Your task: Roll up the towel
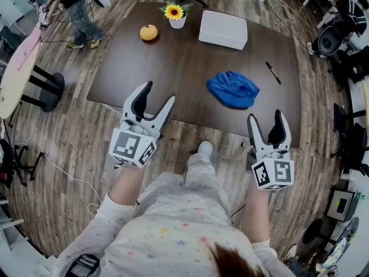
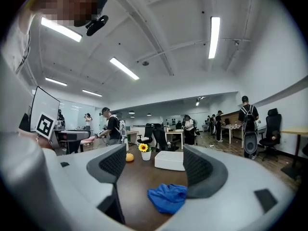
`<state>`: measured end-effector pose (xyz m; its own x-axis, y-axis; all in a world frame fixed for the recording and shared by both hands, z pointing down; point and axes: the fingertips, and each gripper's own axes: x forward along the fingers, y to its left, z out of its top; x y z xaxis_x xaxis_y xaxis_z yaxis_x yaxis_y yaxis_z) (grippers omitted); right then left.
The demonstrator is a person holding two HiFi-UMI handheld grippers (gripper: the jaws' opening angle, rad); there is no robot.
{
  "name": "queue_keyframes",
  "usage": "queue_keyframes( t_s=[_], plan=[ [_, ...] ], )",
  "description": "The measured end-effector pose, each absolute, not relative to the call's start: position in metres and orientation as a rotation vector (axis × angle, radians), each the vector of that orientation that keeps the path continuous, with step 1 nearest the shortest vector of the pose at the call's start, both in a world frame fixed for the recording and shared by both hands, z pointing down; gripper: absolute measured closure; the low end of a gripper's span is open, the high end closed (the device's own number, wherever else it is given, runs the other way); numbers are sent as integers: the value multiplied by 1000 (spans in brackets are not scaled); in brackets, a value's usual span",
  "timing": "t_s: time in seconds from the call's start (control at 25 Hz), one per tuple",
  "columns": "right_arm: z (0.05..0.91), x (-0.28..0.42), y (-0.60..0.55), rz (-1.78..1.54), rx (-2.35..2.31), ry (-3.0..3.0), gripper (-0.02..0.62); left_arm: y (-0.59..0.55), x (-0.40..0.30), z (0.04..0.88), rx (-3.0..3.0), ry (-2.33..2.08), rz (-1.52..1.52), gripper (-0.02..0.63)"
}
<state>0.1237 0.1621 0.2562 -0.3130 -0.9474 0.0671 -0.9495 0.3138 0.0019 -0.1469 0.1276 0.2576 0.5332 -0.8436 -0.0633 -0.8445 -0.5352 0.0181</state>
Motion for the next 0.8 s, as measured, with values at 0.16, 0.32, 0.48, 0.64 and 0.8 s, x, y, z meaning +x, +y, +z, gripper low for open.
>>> queue_keyframes(
  t_s=[0.16,0.32,0.48,0.64,0.8],
  plan=[
    [264,136,104,93,1754,-2526,242,80,-135,262,-2703,1578,91,354],
    [263,157,49,82,1687,-2550,245,33,-113,263,-2680,1612,88,354],
    [260,175,4,71,1632,-2577,250,-3,-92,260,-2655,1640,92,354],
    [261,180,-26,73,1600,-2589,252,-29,-74,261,-2668,1637,86,354],
    [267,186,-43,107,1619,-2568,265,-50,-62,266,-2696,1613,88,354]
  ],
)
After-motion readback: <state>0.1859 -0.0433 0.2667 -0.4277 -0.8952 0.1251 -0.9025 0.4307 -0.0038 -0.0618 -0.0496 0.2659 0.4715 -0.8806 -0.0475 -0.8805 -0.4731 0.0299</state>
